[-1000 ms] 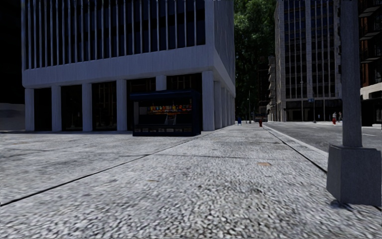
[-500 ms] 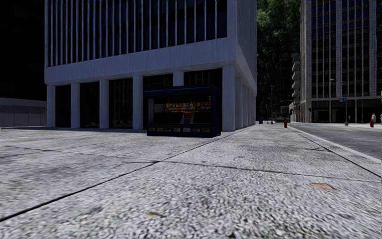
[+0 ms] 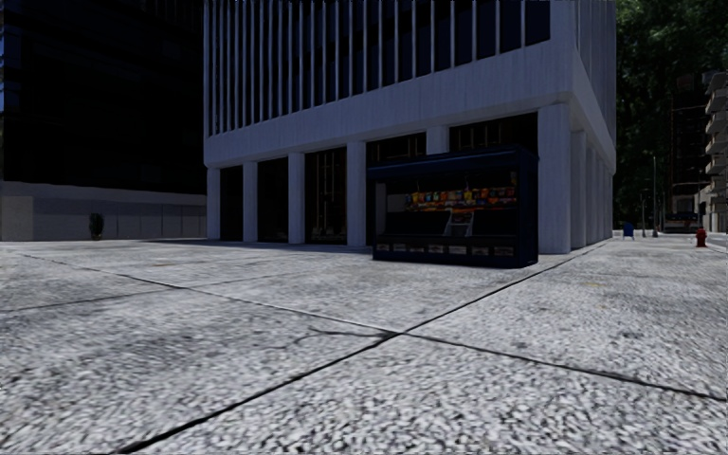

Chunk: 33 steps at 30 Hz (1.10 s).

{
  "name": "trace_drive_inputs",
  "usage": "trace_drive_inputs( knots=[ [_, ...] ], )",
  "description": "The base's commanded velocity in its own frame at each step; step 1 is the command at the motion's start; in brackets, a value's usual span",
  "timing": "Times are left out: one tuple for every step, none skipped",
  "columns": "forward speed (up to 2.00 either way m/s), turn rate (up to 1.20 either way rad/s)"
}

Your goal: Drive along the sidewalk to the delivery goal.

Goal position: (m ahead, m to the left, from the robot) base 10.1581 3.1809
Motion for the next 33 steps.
trace_drive_inputs(
  knots=[
    [2.0,0.67],
    [2.0,0.67],
    [2.0,0.67],
    [2.0,0.67],
    [2.0,0.67],
    [2.0,0.67],
    [2.0,0.67],
    [2.0,0.67],
    [2.0,0.67],
    [2.0,0.67],
    [2.0,0.67],
    [2.0,0.67],
    [2.0,0.67],
    [2.0,0.68],
    [2.0,0.68],
    [2.0,0.69],
    [2.0,0.76],
    [2.0,0.83],
    [2.0,0.83],
    [2.0,0.89],
    [2.0,0.91],
    [2.0,0.92],
    [2.0,0.92],
    [2.0,0.92],
    [2.0,0.92],
    [2.0,0.92],
    [2.0,0.92],
    [2.0,0.92],
    [2.0,0.92],
    [2.0,0.92],
    [2.0,0.92],
    [2.0,0.92],
    [2.0,0.92]
  ],
)
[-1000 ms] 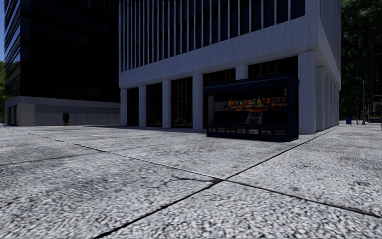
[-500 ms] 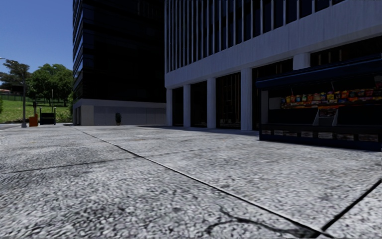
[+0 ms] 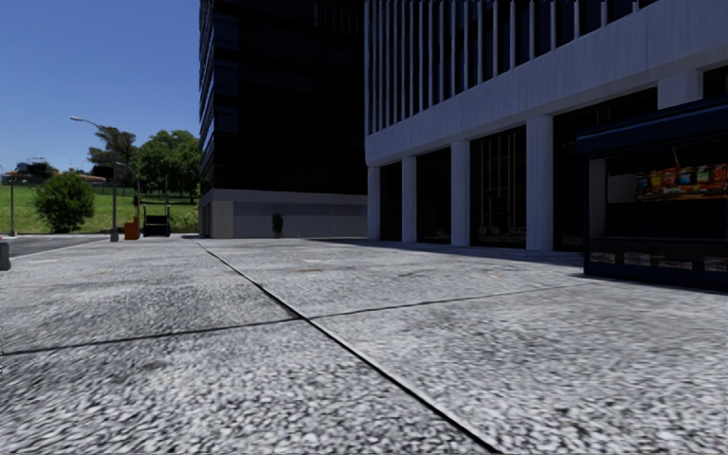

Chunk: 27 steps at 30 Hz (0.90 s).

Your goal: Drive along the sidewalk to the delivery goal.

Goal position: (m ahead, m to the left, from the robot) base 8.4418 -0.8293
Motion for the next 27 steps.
trace_drive_inputs(
  knots=[
    [2.0,0.92],
    [2.0,0.92],
    [2.0,0.92],
    [2.0,0.92],
    [2.0,0.92],
    [2.0,0.92],
    [2.0,0.92],
    [2.0,0.92],
    [2.0,0.92],
    [2.0,0.92],
    [2.0,0.92],
    [2.0,0.92],
    [2.0,0.92],
    [2.0,0.92],
    [2.0,0.87],
    [2.0,0.66],
    [2.0,0.45],
    [2.0,0.27],
    [2.0,0.27],
    [2.0,0.12],
    [2.0,0.08],
    [2.0,0.06],
    [2.0,0.05],
    [2.0,0.04],
    [2.0,0.04],
    [2.0,0.04],
    [2.0,0.03]
  ],
)
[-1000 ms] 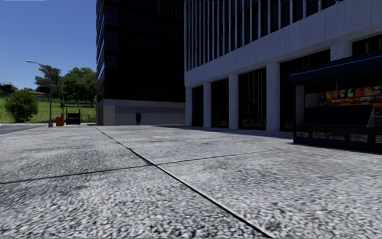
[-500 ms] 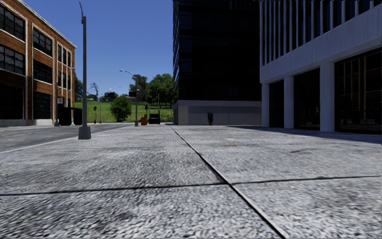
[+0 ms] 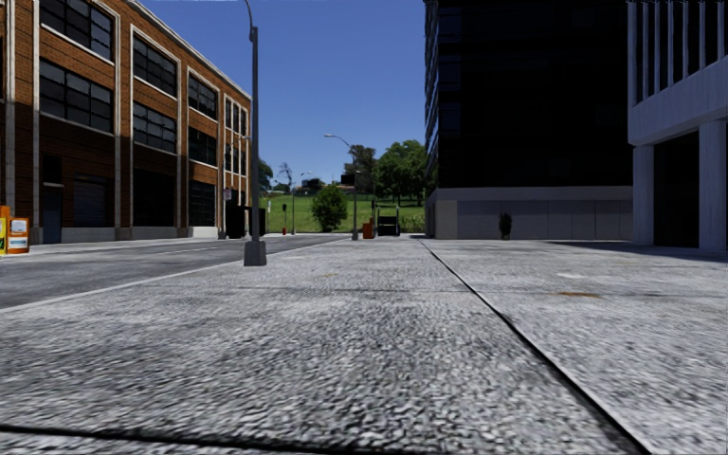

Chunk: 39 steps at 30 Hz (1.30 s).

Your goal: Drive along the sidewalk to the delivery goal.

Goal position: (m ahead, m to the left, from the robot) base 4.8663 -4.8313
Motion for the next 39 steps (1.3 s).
trace_drive_inputs(
  knots=[
    [2.0,0.03],
    [2.0,0.02],
    [2.0,0.02],
    [2.0,0.02],
    [2.0,0.01],
    [2.0,0.0],
    [2.0,0.0],
    [2.0,0.0],
    [2.0,0.0],
    [2.0,0.0],
    [2.0,0.0],
    [2.0,0.0],
    [2.0,0.0],
    [2.0,0.0],
    [2.0,0.0],
    [2.0,-0.41],
    [2.0,-0.68],
    [2.0,-1.2],
    [2.0,-1.2],
    [2.0,-1.2],
    [2.0,-1.2],
    [2.0,-1.2],
    [2.0,-1.2],
    [2.0,-1.2],
    [2.0,-1.2],
    [2.0,-1.2],
    [2.0,-1.2],
    [2.0,-1.2],
    [2.0,-1.2],
    [2.0,-1.2],
    [2.0,-1.2],
    [2.0,-1.2],
    [2.0,-1.17],
    [2.0,-1.14],
    [2.0,-1.13],
    [2.0,-1.13],
    [2.0,-1.13],
    [2.0,-0.66],
    [2.0,0.0]
  ],
)
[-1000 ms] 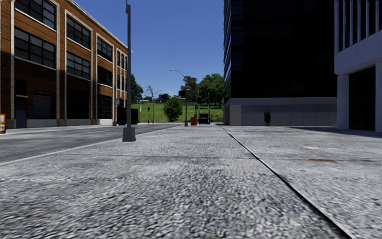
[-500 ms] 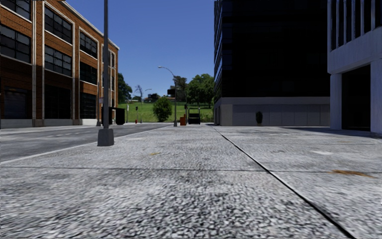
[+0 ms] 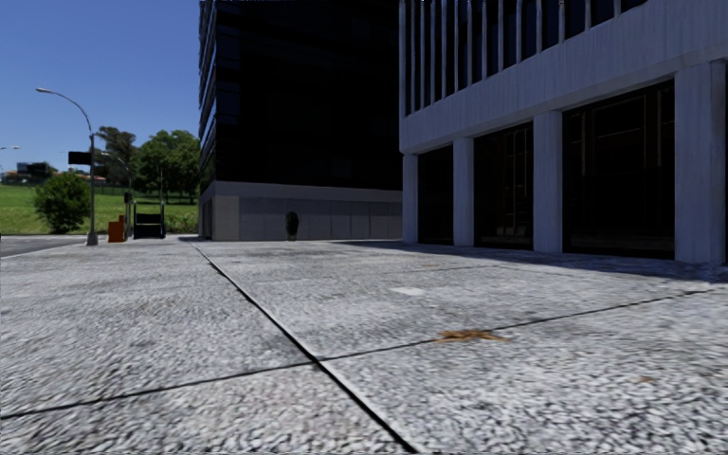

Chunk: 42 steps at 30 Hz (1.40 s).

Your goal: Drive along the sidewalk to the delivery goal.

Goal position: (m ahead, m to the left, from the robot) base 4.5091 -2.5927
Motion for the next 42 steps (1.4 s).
trace_drive_inputs(
  knots=[
    [2.0,0.0],
    [2.0,0.0],
    [2.0,0.0],
    [2.0,0.0],
    [2.0,0.0],
    [2.0,0.0],
    [2.0,0.0],
    [2.0,0.0],
    [2.0,0.0],
    [2.0,0.0],
    [2.0,0.0],
    [2.0,0.0],
    [2.0,0.0],
    [2.0,0.0],
    [2.0,0.0],
    [2.0,0.0],
    [2.0,0.0],
    [2.0,0.0],
    [2.0,0.0],
    [2.0,0.0],
    [2.0,0.0],
    [2.0,0.0],
    [2.0,0.0],
    [2.0,0.0],
    [2.0,0.0],
    [2.0,0.0],
    [2.0,0.0],
    [2.0,0.0],
    [2.0,0.0],
    [2.0,0.0],
    [2.0,0.0],
    [2.0,0.0],
    [2.0,0.0],
    [2.0,0.0],
    [2.0,0.0],
    [2.0,0.0],
    [2.0,0.0],
    [2.0,0.0],
    [2.0,0.0],
    [2.0,0.0],
    [2.0,0.0],
    [2.0,-0.41]
  ],
)
